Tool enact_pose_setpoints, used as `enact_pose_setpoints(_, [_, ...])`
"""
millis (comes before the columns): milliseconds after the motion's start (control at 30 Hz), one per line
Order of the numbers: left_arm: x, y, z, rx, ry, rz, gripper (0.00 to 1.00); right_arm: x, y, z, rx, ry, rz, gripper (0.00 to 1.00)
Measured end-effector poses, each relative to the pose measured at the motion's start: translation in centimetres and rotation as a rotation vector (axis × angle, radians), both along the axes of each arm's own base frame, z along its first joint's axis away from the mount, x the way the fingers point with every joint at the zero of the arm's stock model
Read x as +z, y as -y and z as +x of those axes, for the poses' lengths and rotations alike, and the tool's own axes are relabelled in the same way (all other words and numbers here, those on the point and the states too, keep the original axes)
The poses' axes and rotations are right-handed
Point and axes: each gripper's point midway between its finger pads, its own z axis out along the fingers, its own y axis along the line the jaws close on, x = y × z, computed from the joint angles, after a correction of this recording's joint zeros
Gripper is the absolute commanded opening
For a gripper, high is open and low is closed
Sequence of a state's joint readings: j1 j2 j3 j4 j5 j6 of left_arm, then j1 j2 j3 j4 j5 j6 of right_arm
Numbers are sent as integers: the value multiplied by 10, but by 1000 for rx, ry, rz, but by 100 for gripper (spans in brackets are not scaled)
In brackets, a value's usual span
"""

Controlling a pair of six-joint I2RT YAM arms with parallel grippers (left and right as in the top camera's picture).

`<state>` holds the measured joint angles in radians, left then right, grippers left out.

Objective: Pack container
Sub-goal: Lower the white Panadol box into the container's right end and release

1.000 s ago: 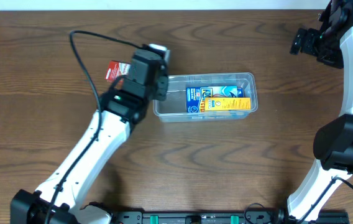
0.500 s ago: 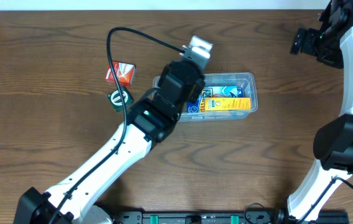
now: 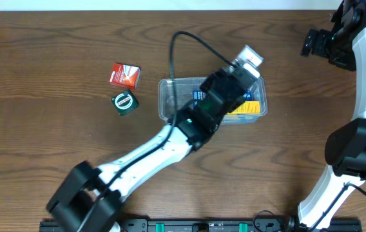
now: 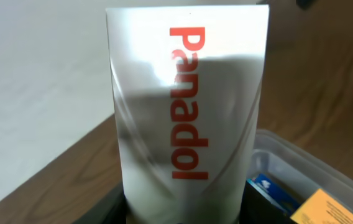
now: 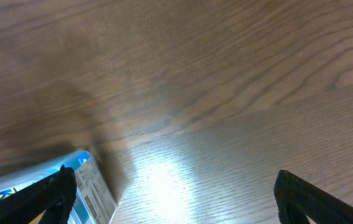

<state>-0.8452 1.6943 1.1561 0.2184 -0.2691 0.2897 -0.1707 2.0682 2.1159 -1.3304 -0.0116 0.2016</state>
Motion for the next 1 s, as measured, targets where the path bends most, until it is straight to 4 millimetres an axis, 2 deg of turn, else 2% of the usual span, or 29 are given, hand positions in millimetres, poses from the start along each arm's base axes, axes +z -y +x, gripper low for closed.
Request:
enact_pose_setpoints(167, [-35,9,1,-25,-27,80,43,0,0,0,0,0,0,99])
enact_pose_setpoints(267, [-46,9,2,-36,-29,119,43,0,0,0,0,0,0,99])
enact_pose_setpoints(833, [-57,7,-1,-146,44,344,43,0,0,0,0,0,0,99])
enact_pose_setpoints(900, [-60,6,-2,-163,45,373,35,0,0,0,0,0,0,99])
enact_pose_setpoints(1000, [-62,6,-3,-183,53,400,30,0,0,0,0,0,0,99])
